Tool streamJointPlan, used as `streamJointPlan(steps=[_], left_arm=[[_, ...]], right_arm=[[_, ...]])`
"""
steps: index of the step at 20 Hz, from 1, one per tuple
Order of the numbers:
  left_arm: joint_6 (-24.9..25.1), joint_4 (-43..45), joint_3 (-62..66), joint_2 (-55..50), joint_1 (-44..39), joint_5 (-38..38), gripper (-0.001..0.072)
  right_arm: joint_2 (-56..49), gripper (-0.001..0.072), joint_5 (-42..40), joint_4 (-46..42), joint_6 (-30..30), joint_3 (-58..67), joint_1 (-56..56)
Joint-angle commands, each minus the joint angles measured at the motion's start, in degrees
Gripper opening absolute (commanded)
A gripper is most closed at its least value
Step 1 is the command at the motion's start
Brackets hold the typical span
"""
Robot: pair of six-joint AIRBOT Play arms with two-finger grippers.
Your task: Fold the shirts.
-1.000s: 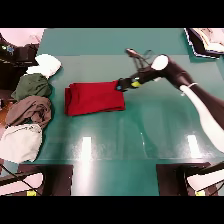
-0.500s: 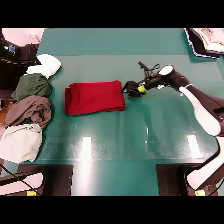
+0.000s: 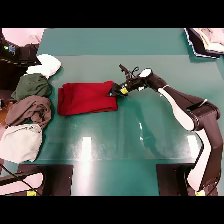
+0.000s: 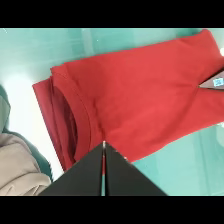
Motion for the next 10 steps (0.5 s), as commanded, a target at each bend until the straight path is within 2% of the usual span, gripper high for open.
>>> streamJointPlan(steps=[1,5,10], left_arm=[[0.1,0.0,0.0,0.0,0.0,-0.4,0.0023],[0.0,0.0,0.0,0.0,0.0,-0.3,0.0023],[0.0,0.0,0.0,0.0,0.0,-0.3,0.0023]], right_arm=[[1.7,0.0017,0.0,-0.7,-2.3,0.6,-0.2],[13.7,0.0016,-2.3,-7.3,-1.8,-7.5,-7.9],[30.5,0.0016,-4.6,-11.5,-1.8,-23.6,-26.2]])
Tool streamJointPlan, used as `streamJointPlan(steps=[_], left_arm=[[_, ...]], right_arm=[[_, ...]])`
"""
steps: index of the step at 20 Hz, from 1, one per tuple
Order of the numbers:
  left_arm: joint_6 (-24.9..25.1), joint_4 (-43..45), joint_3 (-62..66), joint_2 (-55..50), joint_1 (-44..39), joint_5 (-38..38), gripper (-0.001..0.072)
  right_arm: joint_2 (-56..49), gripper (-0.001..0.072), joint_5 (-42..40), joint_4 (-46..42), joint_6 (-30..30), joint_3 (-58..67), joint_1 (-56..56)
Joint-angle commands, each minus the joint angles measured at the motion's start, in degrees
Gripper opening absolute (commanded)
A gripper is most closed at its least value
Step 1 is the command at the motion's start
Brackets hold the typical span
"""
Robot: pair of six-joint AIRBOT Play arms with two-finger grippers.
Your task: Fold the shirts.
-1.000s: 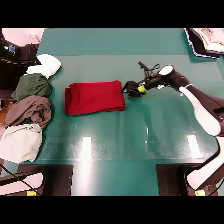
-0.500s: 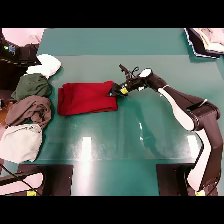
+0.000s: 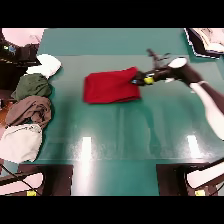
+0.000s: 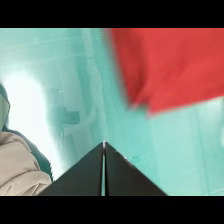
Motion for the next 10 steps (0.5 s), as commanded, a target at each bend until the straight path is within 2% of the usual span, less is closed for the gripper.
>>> streamJointPlan(steps=[1,5,10], left_arm=[[-0.1,0.0,0.0,0.0,0.0,0.0,0.0023],[-0.7,-0.2,0.0,0.0,0.0,0.0,0.0023],[-0.7,-3.9,0.0,0.0,0.0,0.1,0.0023]], right_arm=[[11.3,0.0016,-1.7,-4.8,0.0,-10.0,-13.4],[21.1,0.0016,-5.4,-8.7,2.0,-18.1,-31.6],[31.4,0.0016,-14.5,-12.4,6.4,-28.3,-51.1]])
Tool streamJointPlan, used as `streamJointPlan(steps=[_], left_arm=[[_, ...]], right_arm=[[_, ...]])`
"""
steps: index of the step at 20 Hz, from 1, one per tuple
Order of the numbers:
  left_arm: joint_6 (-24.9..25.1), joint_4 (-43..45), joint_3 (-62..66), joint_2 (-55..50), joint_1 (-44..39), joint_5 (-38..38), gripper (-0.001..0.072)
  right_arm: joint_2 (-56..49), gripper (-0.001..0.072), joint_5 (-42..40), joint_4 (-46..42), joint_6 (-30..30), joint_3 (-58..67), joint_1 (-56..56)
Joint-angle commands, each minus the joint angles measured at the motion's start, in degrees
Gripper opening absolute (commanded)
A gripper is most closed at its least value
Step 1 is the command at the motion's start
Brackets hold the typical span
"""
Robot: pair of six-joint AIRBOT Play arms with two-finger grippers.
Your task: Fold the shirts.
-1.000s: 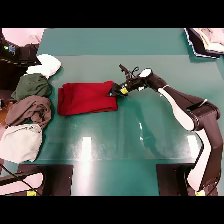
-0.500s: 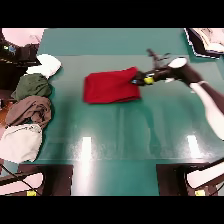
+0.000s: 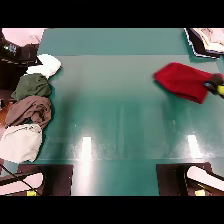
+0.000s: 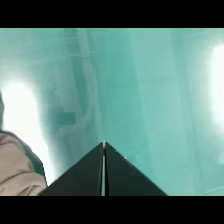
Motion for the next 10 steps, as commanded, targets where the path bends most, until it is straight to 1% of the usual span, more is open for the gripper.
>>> streamJointPlan(steps=[1,3,5,7,10], left_arm=[[-0.1,-2.4,0.0,0.0,0.0,0.2,0.0023],[-0.1,-2.4,0.0,0.0,0.0,0.2,0.0023],[-0.1,-2.4,0.0,0.0,0.0,0.1,0.0023],[0.1,-2.4,0.0,0.0,0.0,0.1,0.0023],[0.1,-2.4,0.0,0.0,0.0,0.1,0.0023]], right_arm=[[6.8,0.0016,-6.1,-4.4,4.0,-6.7,-12.7],[8.8,0.0016,-6.1,-9.6,8.1,-8.8,-16.0],[9.8,0.0016,-4.7,-17.1,11.7,-9.5,-17.0],[10.0,0.0018,-2.6,-22.5,12.9,-9.4,-17.0],[10.0,0.0034,1.9,-26.4,12.9,-9.4,-17.0]])
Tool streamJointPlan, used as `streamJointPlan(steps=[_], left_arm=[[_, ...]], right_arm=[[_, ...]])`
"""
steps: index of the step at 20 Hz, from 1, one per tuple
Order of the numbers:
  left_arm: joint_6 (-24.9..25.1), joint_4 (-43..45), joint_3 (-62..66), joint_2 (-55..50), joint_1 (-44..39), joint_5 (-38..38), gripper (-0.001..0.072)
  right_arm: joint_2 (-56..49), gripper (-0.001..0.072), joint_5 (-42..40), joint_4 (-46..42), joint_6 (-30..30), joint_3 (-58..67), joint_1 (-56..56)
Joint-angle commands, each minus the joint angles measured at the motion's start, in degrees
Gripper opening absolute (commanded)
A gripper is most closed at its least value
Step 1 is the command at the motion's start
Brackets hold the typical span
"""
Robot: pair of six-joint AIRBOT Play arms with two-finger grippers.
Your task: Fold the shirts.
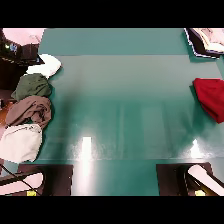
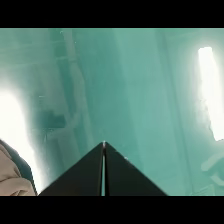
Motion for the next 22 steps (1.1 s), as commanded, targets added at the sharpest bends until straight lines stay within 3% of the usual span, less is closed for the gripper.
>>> streamJointPlan(steps=[1,2,3,6,11,15,19,21,22], left_arm=[[0.2,-0.2,0.0,0.0,0.0,0.0,0.0023],[0.2,-0.2,0.0,0.0,0.0,0.0,0.0023],[0.7,-0.2,0.0,0.0,0.0,0.0,0.0023],[1.3,-0.2,0.0,0.0,0.0,0.0,0.0023],[1.2,-0.2,0.0,0.0,0.0,0.1,0.0023],[1.2,-0.2,0.0,0.0,0.0,0.1,0.0023],[1.2,-0.2,0.0,0.0,0.0,1.9,0.0024],[1.2,-0.2,0.0,0.0,0.0,1.9,0.0024],[1.2,-0.2,0.0,0.0,0.0,2.1,0.0024]], right_arm=[[0.5,0.0223,5.4,-9.3,1.7,-0.4,-0.9],[0.5,0.0490,6.8,-12.7,1.7,-0.4,-0.9],[0.5,0.0605,9.1,-17.7,1.8,-0.1,-0.9],[0.5,0.0589,15.1,-27.8,5.7,3.9,-0.9],[0.5,0.0589,17.6,-11.8,5.4,15.2,7.1],[0.5,0.0588,19.9,2.2,5.1,20.5,28.8],[0.4,0.0588,14.1,1.5,5.1,21.7,54.4],[-0.4,0.0499,12.0,1.6,5.1,21.7,63.2],[-1.2,0.0386,12.1,1.6,5.1,21.7,66.2]])
